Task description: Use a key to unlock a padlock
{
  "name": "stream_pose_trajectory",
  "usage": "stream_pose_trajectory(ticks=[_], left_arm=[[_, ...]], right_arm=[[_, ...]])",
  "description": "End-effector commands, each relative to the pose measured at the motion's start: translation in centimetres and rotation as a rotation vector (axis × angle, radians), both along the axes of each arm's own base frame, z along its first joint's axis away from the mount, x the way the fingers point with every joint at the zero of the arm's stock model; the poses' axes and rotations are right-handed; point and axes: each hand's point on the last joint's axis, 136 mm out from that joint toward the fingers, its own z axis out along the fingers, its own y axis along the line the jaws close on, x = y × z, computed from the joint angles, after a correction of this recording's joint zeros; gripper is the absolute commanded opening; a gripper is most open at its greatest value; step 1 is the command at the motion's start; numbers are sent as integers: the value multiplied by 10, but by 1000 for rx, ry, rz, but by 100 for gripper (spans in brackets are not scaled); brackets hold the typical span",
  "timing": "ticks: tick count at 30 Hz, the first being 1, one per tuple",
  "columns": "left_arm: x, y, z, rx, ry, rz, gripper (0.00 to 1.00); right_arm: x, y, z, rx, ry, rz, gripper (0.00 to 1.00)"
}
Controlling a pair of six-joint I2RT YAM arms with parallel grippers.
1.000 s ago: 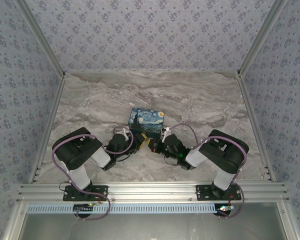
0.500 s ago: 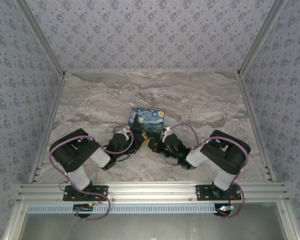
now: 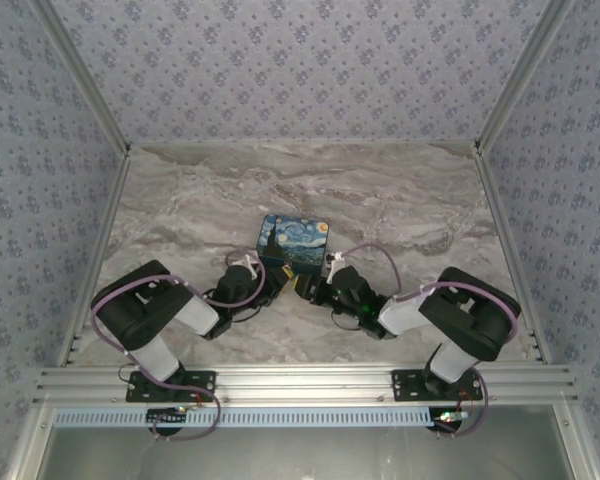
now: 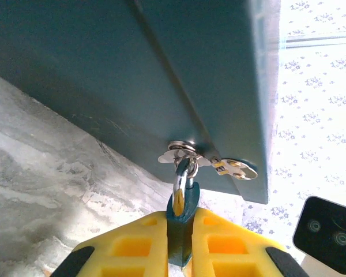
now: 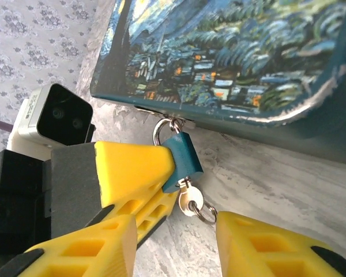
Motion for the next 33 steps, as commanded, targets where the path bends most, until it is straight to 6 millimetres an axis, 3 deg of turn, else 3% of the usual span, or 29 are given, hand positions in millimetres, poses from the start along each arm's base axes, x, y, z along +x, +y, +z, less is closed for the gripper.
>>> stream_pose_trajectory(ticks=[1,8,14,20,33], left_arm=[[4,-3,15,7,-50,0,11],[4,0,22,23,-59,5,10],[5,1,28,31,-73,7,8],[4,2,31,43,-73,4,8],[4,4,41,70,-87,1,7]], right_arm=[[-2,-21,-12,-136,-34,-22,49],[-2,-45,8,-217,-143,-55,70],[0,-69,31,-192,-232,-106,99],[-4,-80,55,-199,-325,-80,100],[-23,-101,88,-411,-583,32,100]])
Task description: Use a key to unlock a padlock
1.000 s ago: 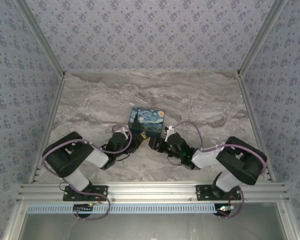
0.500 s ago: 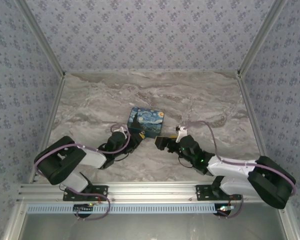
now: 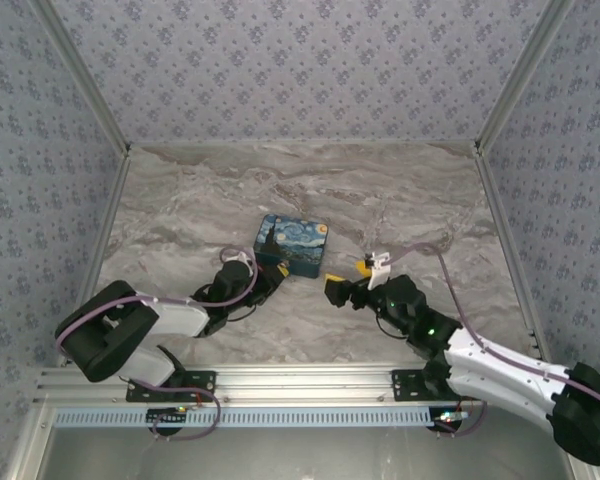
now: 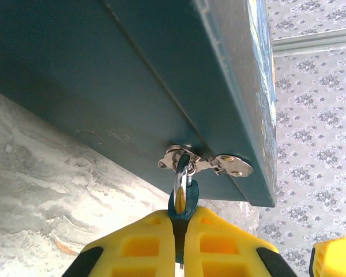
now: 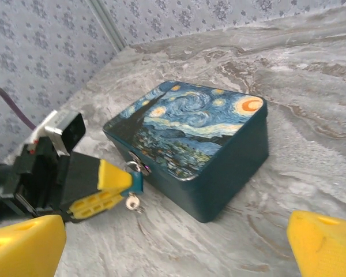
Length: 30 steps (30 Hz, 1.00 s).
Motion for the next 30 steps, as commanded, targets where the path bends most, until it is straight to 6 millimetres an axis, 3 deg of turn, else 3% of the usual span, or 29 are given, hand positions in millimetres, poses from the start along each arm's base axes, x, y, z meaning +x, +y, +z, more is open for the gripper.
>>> stream_pose_trajectory(ticks=[1,11,26,30], left_arm=[[8,-8,26,-26,-70,-5,7],[9,-11,35,-20,-71,-16,7],[8,-10,46,-18,-69,-17,7],[9,-11,47,-28,-53,-12,7]], right_arm=[[-4,-5,3,-136,-80,29,100],[-18,9,22,-323,-291,127,100],[-30,31,13,-708,-513,208,100],[-29,37,9,-766,-533,207,94]])
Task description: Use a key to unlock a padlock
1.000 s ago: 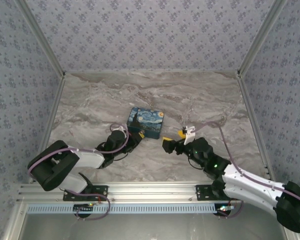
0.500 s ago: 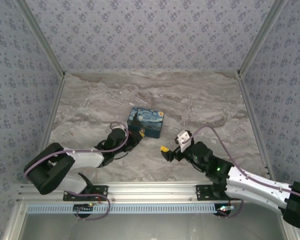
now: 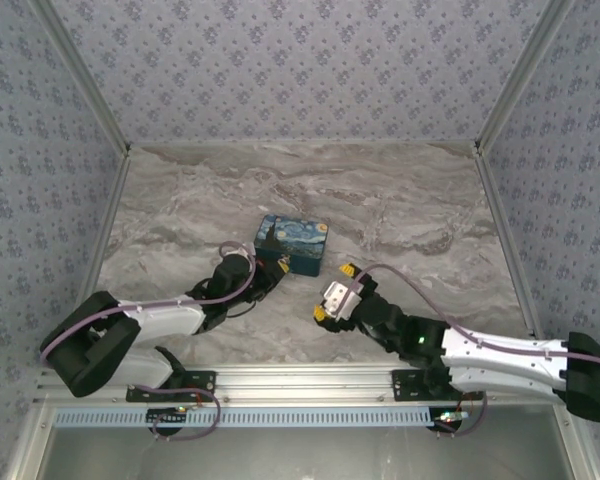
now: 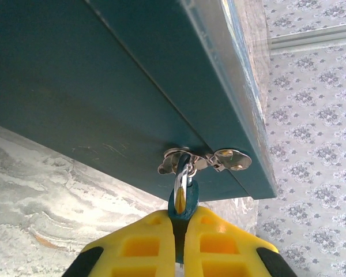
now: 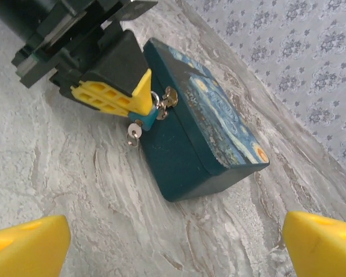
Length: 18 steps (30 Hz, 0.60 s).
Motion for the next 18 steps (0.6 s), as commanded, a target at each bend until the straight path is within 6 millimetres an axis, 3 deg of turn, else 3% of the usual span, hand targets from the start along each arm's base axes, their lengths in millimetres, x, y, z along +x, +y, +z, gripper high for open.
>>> stream_pose_trajectory(ticks=[1,9,18], left_arm=[[7,-10,29,-55,-44,-4,7],[8,-13,35,-90,9,12,7],[5,-15,38,-118,46,13,7]], right_arm=[[7,2,14,-36,-82,-34,94],[9,18,1,-48,-86,-17,86],[22,36,-14,1,-39,4,63]])
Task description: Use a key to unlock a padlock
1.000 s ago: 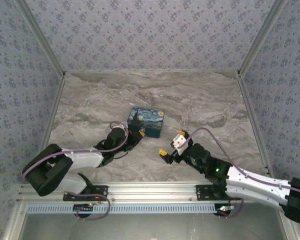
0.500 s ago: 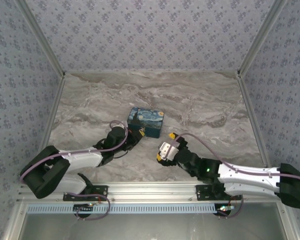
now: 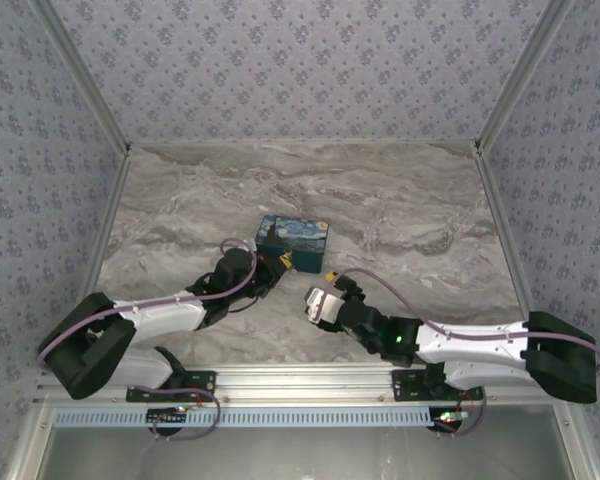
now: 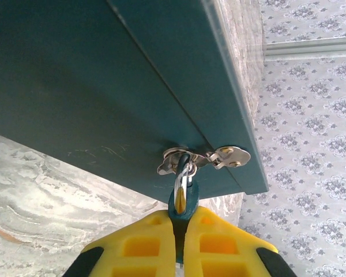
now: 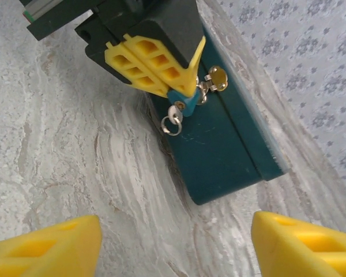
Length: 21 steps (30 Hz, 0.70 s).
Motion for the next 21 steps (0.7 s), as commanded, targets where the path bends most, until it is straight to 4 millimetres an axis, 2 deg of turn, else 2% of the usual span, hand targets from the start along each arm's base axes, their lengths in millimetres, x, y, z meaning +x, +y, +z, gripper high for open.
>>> stream_pose_trajectory(ticks=[1,4,9,21], left_arm=[[1,-9,25,-65,-23,-13,7],[1,-9,27,-69,-21,-12,6],[0,-9,28,-76,-19,-11,6],[-1,-10,32,-85,-24,-18,6]], right_arm=[[10,15,21,120,-9,8,61],[17,20,19,118,-6,18,57],[22,32,13,95,-26,41,57],[38,54,5,83,-35,62,44]])
